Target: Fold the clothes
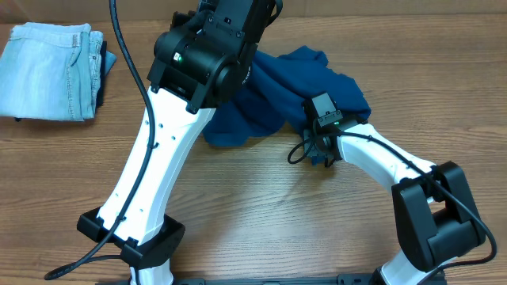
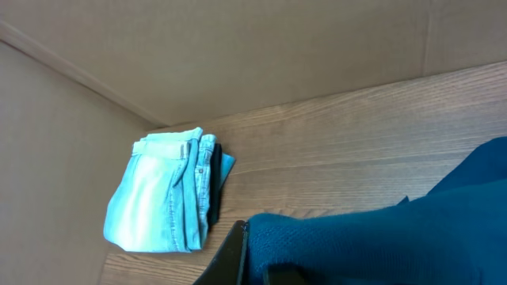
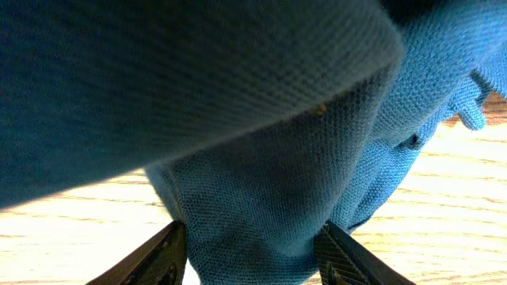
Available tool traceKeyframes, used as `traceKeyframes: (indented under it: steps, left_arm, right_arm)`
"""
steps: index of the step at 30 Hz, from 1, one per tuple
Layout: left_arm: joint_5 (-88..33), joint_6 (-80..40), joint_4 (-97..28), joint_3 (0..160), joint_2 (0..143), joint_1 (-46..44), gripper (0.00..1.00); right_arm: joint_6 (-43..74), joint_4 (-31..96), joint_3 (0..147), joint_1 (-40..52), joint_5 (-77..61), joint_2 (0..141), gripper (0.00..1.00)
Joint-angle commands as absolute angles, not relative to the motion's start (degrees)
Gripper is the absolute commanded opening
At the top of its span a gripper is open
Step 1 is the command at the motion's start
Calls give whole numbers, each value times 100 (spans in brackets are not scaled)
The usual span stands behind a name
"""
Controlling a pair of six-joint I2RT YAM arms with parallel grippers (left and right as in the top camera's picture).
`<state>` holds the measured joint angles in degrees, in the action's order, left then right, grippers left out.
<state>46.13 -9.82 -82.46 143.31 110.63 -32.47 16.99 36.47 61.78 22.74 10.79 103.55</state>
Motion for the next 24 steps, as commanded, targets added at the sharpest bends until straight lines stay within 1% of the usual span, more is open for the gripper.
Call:
traceKeyframes:
  steps: [1, 2, 3, 4, 6, 7, 8, 9, 10, 14, 17, 20, 24]
  left_arm:
    - [4797, -897, -8184, 14492, 10895, -3183, 7]
    - [4797, -897, -8184, 14492, 10895, -3183, 7]
    - [4797, -897, -8184, 14492, 10895, -3183, 7]
    - [4797, -897, -8184, 14492, 10895, -3183, 7]
    - [4797, -897, -8182, 14492, 10895, -3183, 7]
    - [4797, -897, -8182, 14492, 10895, -3183, 7]
    - [4797, -897, -8182, 14492, 10895, -3183, 7]
    - [4797, -897, -8182, 14492, 10895, -3183, 7]
    - [4797, -897, -8182, 14492, 10895, -3183, 7]
    - [4797, -897, -8184, 14492, 10895, -3183, 7]
    - [4799, -897, -8184, 14492, 10895, -3183, 7]
    - [4799, -897, -8182, 14492, 10895, -3183, 7]
    - [4801, -895, -8182, 14492, 10895, -3183, 7]
  right_arm:
    - [1800, 3658, 6069, 2276, 1199, 10466, 63]
    - [1791, 3667, 6069, 2276, 1201, 10466, 63]
    - [1767, 3669, 6069, 2294, 1201, 10466, 58]
    - [1756, 3671, 6069, 2307, 1208, 10466, 48]
    - [1758, 3693, 6069, 2320, 1247, 10466, 46]
    - [1761, 3695, 6069, 2320, 1264, 10466, 49]
    - [1761, 3701, 6069, 2320, 1288, 10466, 49]
    - [1761, 3715, 6069, 2320, 1306, 10466, 45]
    - [1763, 3717, 6069, 2320, 1306, 10466, 44]
    - [1802, 3745, 6069, 2320, 1310, 10471, 25]
    - [1804, 3802, 6080, 2320, 1374, 10471, 7]
    - [1831, 3846, 6141, 2318, 1433, 10449, 4]
    - [1935, 4228, 6466, 2318, 1437, 10259, 4]
